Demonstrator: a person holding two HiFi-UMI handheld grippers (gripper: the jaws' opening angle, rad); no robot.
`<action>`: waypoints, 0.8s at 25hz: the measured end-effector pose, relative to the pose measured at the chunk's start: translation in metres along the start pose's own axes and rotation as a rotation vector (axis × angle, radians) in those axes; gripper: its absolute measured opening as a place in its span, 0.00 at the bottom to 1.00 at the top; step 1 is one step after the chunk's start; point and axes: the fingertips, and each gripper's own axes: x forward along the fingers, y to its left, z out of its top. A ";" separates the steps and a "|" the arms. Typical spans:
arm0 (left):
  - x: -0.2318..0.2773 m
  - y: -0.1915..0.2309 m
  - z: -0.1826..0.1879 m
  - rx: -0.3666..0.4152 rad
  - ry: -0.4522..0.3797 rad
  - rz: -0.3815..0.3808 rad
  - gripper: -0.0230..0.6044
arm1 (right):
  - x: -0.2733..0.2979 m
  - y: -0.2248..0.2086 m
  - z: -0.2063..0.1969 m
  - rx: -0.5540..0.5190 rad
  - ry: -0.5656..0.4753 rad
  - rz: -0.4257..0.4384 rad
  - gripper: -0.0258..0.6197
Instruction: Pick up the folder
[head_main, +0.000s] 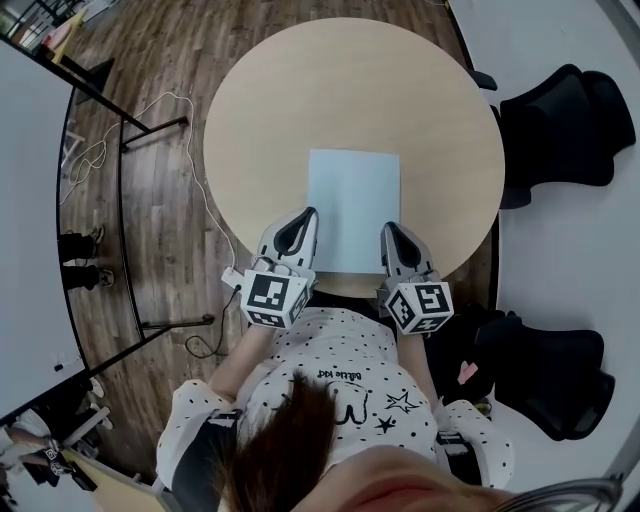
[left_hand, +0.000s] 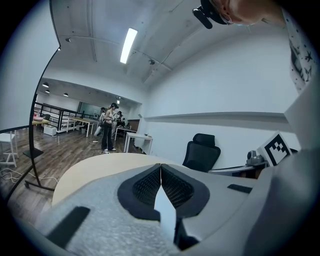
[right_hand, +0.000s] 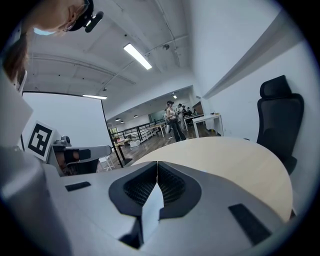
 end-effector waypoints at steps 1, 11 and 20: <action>0.001 0.001 0.000 0.000 -0.002 0.004 0.07 | 0.000 -0.002 0.001 -0.003 -0.001 -0.003 0.05; 0.001 0.024 -0.007 -0.036 0.024 0.053 0.07 | 0.005 0.006 -0.002 0.002 0.019 0.001 0.05; 0.010 0.032 -0.024 -0.060 0.083 0.045 0.07 | 0.019 -0.003 -0.011 0.019 0.044 -0.002 0.05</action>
